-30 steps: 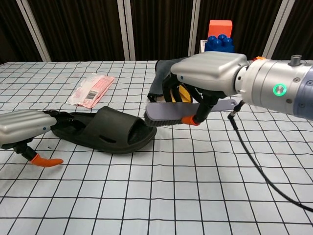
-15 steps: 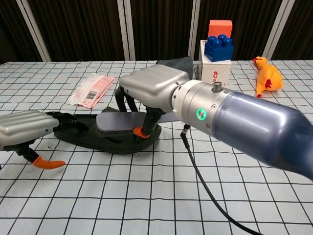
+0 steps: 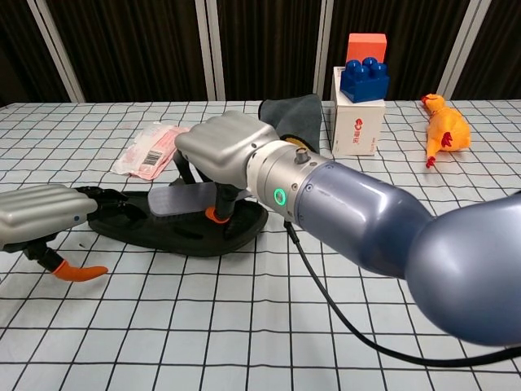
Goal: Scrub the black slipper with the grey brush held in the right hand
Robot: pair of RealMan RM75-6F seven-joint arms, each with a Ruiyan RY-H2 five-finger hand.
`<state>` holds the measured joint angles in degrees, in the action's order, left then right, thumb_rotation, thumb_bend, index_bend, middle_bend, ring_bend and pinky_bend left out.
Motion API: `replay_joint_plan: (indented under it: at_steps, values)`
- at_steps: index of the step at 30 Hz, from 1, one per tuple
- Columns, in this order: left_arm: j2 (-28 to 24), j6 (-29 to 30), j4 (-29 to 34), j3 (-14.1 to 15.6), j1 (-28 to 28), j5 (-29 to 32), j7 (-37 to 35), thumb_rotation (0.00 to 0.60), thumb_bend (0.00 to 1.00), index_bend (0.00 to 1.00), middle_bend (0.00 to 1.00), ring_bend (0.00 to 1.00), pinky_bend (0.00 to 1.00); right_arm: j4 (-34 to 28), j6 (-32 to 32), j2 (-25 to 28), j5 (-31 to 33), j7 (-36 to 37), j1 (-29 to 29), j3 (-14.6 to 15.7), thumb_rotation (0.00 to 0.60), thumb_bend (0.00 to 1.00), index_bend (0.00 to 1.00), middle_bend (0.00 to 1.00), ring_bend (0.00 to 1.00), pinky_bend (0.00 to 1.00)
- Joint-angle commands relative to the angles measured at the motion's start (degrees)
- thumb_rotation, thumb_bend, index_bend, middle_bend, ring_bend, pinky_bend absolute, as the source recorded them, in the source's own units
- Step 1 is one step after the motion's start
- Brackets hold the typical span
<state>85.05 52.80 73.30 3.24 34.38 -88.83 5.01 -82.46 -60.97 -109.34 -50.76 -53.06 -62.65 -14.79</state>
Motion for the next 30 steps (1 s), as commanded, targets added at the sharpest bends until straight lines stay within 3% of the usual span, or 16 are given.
replay_joint_plan:
  at_steps: [1, 16, 30]
  values:
    - [0.1, -0.1, 0.0, 0.0, 0.1, 0.1, 0.1, 0.398, 0.46, 0.11, 0.15, 0.05, 0.08, 1.0, -0.2, -0.4, 0.1, 0.2, 0.0, 0.0, 0.6, 0.92, 0.8, 0.68, 0.63, 0.63]
    - [0.1, -0.3, 0.4, 0.3, 0.2, 0.9, 0.7, 0.4, 0.46, 0.11, 0.15, 0.05, 0.08, 4.3, -1.8, 0.6, 3.0, -3.0, 0.7, -0.4, 0.6, 0.92, 0.8, 0.69, 0.63, 0.65]
    - [0.2, 0.3, 0.7, 0.3, 0.2, 1.0, 0.8, 0.4, 0.46, 0.11, 0.15, 0.05, 0.08, -2.4, -3.0, -0.8, 3.1, -7.1, 0.2, 1.6, 0.6, 0.92, 0.81, 0.69, 0.63, 0.65]
